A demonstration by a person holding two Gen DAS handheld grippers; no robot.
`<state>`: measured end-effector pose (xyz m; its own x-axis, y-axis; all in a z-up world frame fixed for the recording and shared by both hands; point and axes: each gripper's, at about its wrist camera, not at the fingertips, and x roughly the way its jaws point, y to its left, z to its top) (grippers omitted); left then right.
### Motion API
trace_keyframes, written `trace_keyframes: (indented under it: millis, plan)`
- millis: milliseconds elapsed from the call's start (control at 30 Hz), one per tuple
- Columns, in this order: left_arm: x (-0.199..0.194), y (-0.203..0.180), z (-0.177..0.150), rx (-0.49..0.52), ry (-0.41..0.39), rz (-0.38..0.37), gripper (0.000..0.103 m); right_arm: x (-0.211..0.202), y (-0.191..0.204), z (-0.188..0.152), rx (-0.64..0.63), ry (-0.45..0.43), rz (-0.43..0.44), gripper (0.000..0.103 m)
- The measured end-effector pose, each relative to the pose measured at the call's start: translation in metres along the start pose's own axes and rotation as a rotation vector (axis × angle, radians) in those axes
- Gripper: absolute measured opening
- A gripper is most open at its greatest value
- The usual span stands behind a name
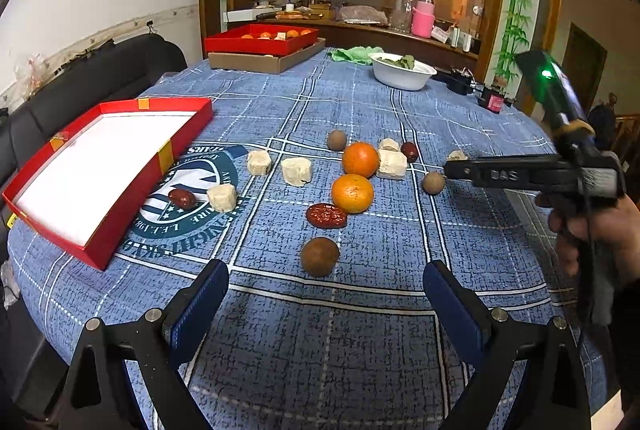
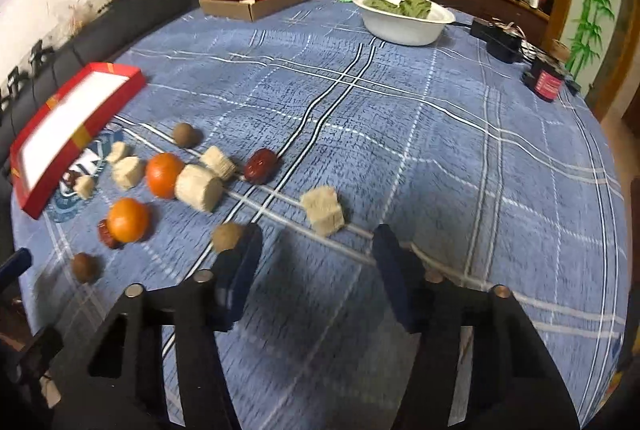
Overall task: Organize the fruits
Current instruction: 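Grasp the white pastry cube with the right tool while the left tool grasps a brown round fruit, then carry the pastry cube and brown fruit with both tools over the red-rimmed white box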
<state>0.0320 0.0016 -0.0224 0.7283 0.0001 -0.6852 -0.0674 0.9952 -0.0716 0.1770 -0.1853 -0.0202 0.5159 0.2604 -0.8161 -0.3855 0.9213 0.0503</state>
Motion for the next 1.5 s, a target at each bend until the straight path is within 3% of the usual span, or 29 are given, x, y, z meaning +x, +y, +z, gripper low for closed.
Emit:
trace_keyframes:
  millis: [100,133,367,467,533,600,867,1500]
  plan:
    - [0.008,-0.001,0.002,-0.007,0.02,-0.011,0.091,0.015,-0.003,0.006,-0.001,0.019,-0.004,0.029]
    - [0.012,0.0,0.002,-0.012,0.032,-0.017,0.089,0.018,-0.004,0.008,0.002,0.023,0.003,0.018]
    - [0.037,0.003,0.007,-0.054,0.104,-0.027,0.07,0.017,-0.009,0.008,0.023,-0.014,0.046,0.018]
    - [0.046,0.002,0.01,-0.05,0.112,0.011,0.055,0.012,-0.015,0.009,0.047,-0.042,0.067,0.018]
    - [0.05,0.001,0.014,-0.056,0.118,0.034,0.034,0.009,-0.019,0.009,0.063,-0.053,0.086,0.018]
    - [0.053,0.001,0.016,-0.053,0.118,0.058,0.024,0.007,-0.019,0.009,0.067,-0.06,0.099,0.018]
    - [0.047,-0.004,0.014,-0.045,0.113,0.037,0.024,0.0,-0.015,0.009,0.061,-0.079,0.121,0.018]
    - [0.024,0.014,0.009,-0.09,0.1,0.039,0.024,-0.039,0.007,-0.007,0.011,-0.08,0.076,0.018]
